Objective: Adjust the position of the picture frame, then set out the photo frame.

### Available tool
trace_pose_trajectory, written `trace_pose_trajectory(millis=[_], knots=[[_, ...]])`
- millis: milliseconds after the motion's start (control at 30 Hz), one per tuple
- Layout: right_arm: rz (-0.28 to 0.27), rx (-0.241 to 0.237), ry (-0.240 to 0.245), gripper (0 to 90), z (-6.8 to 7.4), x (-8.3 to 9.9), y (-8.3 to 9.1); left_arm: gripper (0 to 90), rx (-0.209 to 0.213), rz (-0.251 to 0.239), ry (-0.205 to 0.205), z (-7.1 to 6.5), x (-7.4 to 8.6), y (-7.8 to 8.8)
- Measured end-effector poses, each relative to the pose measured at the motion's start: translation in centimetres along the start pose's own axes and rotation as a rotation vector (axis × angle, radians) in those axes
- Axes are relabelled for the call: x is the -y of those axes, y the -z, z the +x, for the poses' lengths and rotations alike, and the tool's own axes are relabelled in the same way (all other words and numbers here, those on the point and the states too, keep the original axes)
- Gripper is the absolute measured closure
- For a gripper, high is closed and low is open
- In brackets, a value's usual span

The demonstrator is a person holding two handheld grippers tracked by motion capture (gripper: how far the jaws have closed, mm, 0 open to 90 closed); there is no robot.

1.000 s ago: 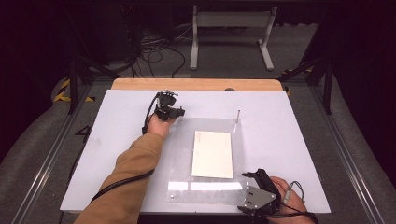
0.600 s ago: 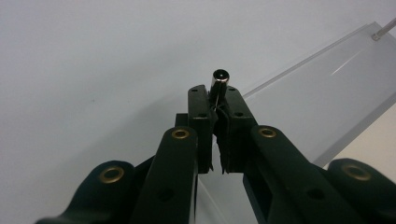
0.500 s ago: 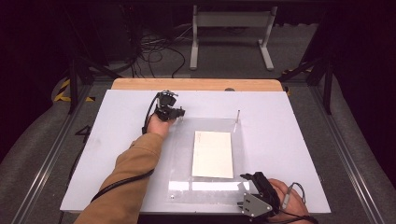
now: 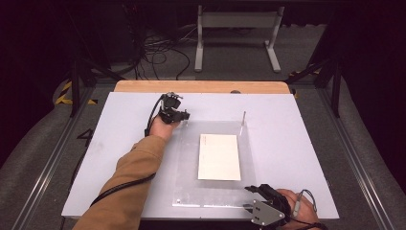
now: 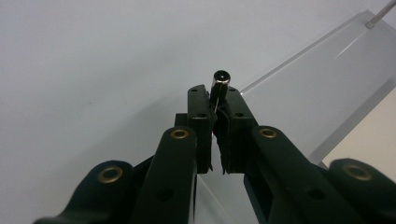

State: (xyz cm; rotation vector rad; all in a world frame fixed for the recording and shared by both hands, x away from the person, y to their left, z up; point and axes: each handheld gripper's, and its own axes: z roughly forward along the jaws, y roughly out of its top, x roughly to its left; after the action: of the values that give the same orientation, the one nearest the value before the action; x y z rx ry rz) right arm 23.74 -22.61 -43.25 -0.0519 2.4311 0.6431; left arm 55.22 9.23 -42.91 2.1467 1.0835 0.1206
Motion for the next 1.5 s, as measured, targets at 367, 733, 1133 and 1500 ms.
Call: trace_pose_trajectory(millis=[367, 733, 1133, 1500], knots=[[-0.005, 0.038, -0.023, 50.8, 0.0, -0.3, 0.6, 83.1, 0.008, -0.016, 0.008, 0.0, 0.1, 0.1], [-0.036, 0.046, -0.045, 53.7, -0.5, -0.5, 1.2, 52.7, 0.046, -0.141, -0.069, -0.3, 1.0, 3.0], [-0.055, 0.044, -0.078, 55.5, -1.6, -0.8, 2.2, 42.7, 0.022, -0.253, -0.154, -0.6, 4.2, 7.3], [-0.108, 0.026, -0.131, 57.3, -3.8, -0.7, 3.4, 42.5, 0.024, -0.284, -0.169, -0.6, 7.3, 9.8]])
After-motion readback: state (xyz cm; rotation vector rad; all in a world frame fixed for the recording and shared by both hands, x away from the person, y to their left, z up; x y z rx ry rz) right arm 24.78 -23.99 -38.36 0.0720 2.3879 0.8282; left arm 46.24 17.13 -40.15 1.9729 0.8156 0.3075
